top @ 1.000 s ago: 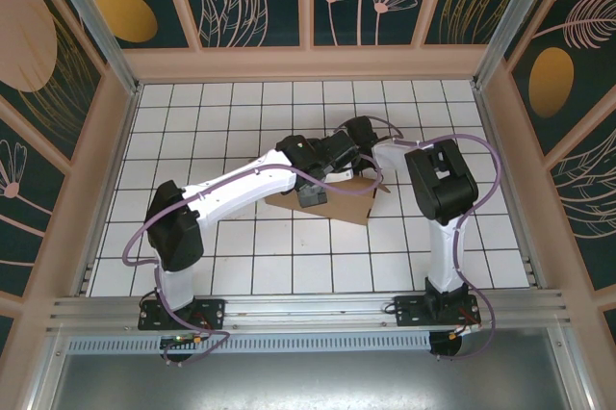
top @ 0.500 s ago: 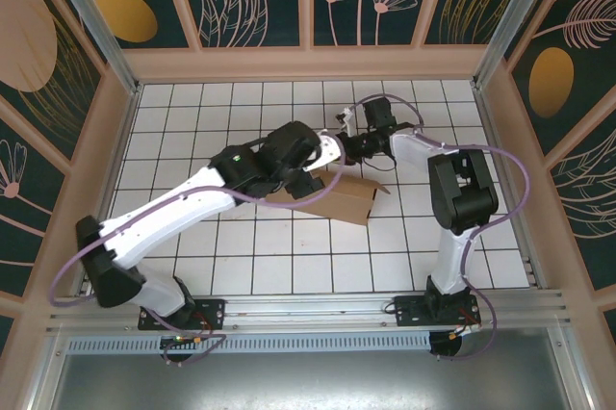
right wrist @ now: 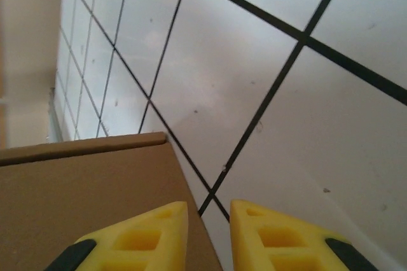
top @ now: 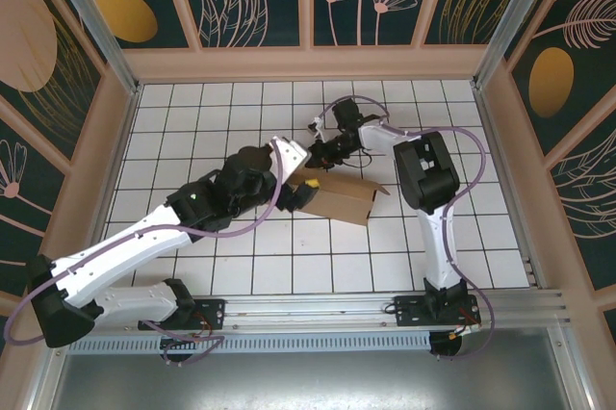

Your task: Fold the paper box

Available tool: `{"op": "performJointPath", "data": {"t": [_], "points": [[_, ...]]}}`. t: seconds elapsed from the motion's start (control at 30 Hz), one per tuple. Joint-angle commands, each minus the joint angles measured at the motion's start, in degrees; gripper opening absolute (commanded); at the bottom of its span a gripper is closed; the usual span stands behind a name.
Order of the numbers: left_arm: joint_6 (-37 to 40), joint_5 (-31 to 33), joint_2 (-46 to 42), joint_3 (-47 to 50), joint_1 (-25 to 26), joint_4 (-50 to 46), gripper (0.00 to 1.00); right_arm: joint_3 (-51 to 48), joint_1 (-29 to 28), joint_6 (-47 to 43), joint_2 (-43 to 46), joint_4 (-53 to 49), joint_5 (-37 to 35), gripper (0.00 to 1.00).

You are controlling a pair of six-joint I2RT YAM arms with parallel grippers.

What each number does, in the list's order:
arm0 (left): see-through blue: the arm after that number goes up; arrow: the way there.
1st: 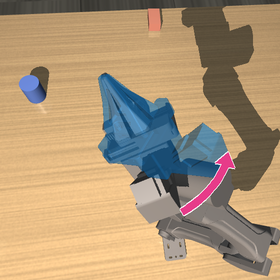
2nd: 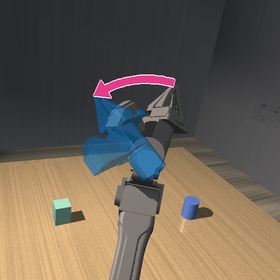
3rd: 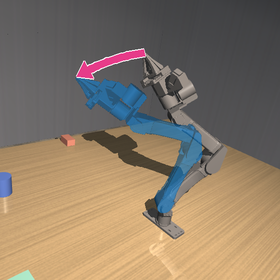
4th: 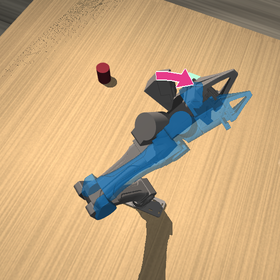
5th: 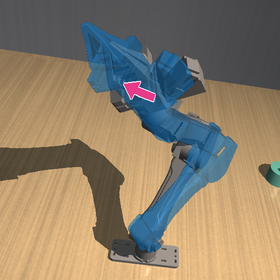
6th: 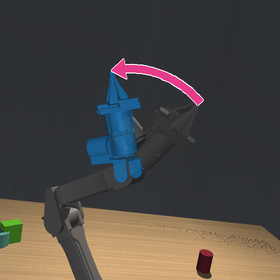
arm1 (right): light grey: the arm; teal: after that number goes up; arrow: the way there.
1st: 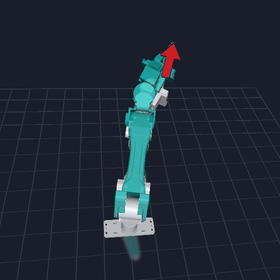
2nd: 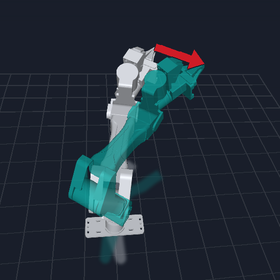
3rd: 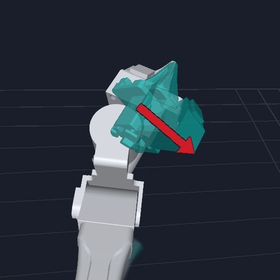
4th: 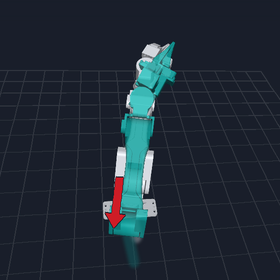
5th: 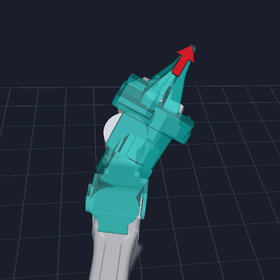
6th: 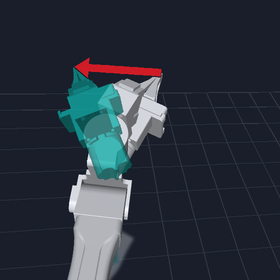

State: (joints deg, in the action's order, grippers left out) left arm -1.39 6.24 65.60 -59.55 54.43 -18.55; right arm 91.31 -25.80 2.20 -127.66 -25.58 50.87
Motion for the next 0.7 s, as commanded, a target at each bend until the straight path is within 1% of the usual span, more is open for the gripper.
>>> {"op": "performJointPath", "data": {"t": [0.0,0.07,0.13,0.17,0.23,0.3,0.37,0.43,0.47,0.57,0.67], "points": [[-2.41,-9.7,-0.62,5.71,0.35,2.34,0.6,-3.48,4.02,5.41,5.75,8.82,-4.09,0.25],[-2.42,-10.8,-0.25,8.05,2.11,4.12,0.46,-9.02,7.47,10.64,10.67,16.81,-4.0,0.25],[-2.29,-10.06,2.13,8.65,4.33,5.54,0.35,-14.14,11.03,15.72,14.98,22.99,-4.51,0.26],[-2.22,-8.91,4.2,8.5,5.33,6.15,0.32,-16.52,12.98,17.69,17.1,25.23,-4.39,0.26],[-1.76,-6.67,8.71,8.18,7.76,8.32,0.27,-21.52,16.05,21.86,21.29,28.33,-8.08,0.26],[-0.54,-2.5,13.94,7.37,11.43,10.53,0.24,-26.75,18.34,25.57,26.05,31.15,-11.14,0.27],[1.59,2.94,19.7,5.82,15.36,12.42,0.21,-31.74,20.25,28.04,31.88,31.65,-16.28,0.26],[3.19,7.95,24.5,4.28,18.16,13.84,0.18,-36.21,21.49,30.34,38.18,31.29,-22.23,0.26],[3.74,11.01,26.72,4.18,19.4,14.74,0.16,-38.1,21.96,31.24,41.02,31.65,-24.05,0.26],[5.45,19.03,30.19,4.18,21.36,19.42,0.11,-44.5,23.74,33.62,49.83,32.89,-27.8,0.26],[8.15,25.95,31.75,4.92,22.75,24.58,0.05,-47.12,23.95,32.39,55.11,30.97,-29.06,0.25]]}}
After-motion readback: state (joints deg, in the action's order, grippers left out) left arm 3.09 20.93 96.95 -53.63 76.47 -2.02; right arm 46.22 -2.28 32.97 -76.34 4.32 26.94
